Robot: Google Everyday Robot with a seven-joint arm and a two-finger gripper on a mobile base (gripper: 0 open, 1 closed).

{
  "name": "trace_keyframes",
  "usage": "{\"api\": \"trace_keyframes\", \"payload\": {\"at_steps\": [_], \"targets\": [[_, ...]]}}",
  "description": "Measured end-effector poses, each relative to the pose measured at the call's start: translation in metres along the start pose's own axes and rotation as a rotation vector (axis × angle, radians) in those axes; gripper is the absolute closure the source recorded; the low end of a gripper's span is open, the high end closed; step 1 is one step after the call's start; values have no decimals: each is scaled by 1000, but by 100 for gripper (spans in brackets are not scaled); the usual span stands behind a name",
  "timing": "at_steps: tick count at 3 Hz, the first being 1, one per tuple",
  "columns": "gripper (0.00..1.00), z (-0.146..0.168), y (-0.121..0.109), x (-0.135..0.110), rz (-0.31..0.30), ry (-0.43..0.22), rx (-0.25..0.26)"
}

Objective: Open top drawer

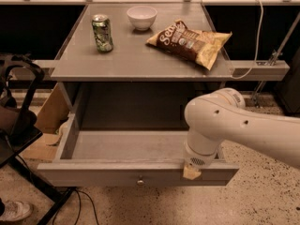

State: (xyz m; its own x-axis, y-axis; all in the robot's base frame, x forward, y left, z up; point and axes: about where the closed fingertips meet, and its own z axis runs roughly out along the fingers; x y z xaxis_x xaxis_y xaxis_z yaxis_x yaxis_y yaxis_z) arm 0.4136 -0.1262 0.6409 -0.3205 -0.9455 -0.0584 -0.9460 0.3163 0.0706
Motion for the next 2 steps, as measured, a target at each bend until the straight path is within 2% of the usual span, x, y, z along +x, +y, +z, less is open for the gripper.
{"api": "trace_keyframes", "payload": {"at_steps": [2], "targets": [[100, 1, 18, 6, 15, -1, -4]]}}
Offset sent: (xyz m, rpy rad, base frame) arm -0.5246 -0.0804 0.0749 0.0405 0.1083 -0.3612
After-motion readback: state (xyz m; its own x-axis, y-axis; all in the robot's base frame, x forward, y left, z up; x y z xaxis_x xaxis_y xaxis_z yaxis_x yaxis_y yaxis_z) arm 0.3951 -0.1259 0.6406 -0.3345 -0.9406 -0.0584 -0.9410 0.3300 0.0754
